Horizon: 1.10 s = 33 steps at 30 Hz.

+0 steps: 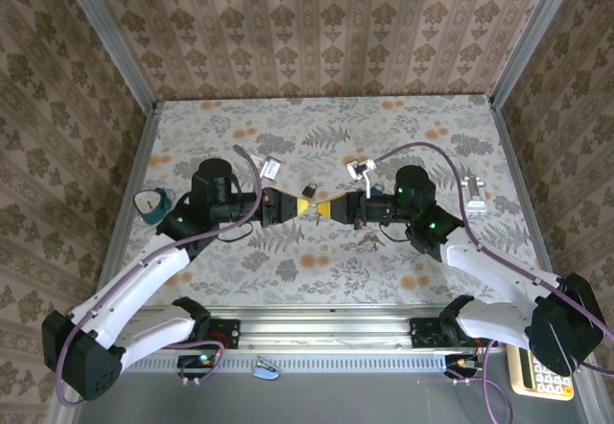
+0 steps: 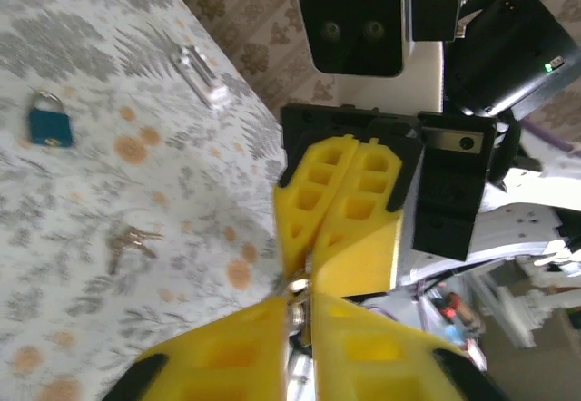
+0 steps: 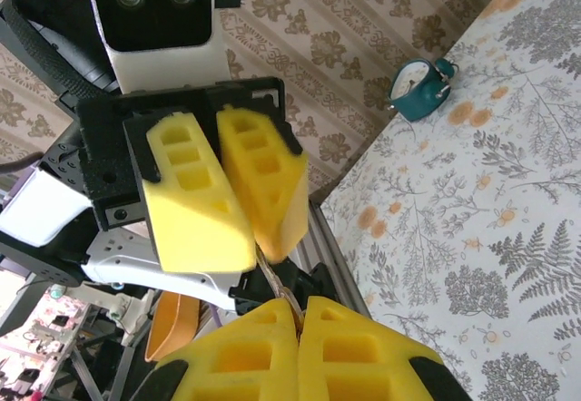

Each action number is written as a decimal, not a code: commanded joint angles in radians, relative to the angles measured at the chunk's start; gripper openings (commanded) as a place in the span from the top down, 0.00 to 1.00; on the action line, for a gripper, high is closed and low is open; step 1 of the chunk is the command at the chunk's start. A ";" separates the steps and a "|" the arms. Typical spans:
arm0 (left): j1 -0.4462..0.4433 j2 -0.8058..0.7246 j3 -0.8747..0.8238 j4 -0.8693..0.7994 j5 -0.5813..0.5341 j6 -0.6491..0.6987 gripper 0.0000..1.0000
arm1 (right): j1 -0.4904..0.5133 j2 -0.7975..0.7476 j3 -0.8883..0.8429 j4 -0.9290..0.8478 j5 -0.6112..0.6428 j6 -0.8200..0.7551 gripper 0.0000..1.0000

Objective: Unlock with the key

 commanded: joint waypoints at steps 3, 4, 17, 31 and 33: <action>0.020 -0.028 -0.010 0.048 -0.033 -0.018 0.72 | -0.005 -0.028 -0.011 0.005 0.022 0.003 1.00; 0.023 -0.032 -0.013 0.048 -0.049 -0.021 0.67 | -0.005 -0.032 -0.012 -0.001 0.031 -0.001 1.00; 0.042 -0.021 -0.104 -0.039 -0.388 -0.065 0.31 | -0.071 -0.128 -0.072 -0.135 0.227 -0.027 1.00; 0.031 0.385 0.117 -0.284 -0.608 0.026 0.26 | -0.155 -0.296 -0.199 -0.328 0.443 -0.037 1.00; 0.031 0.462 0.174 -0.303 -0.613 0.041 0.26 | -0.160 -0.316 -0.211 -0.364 0.468 -0.044 1.00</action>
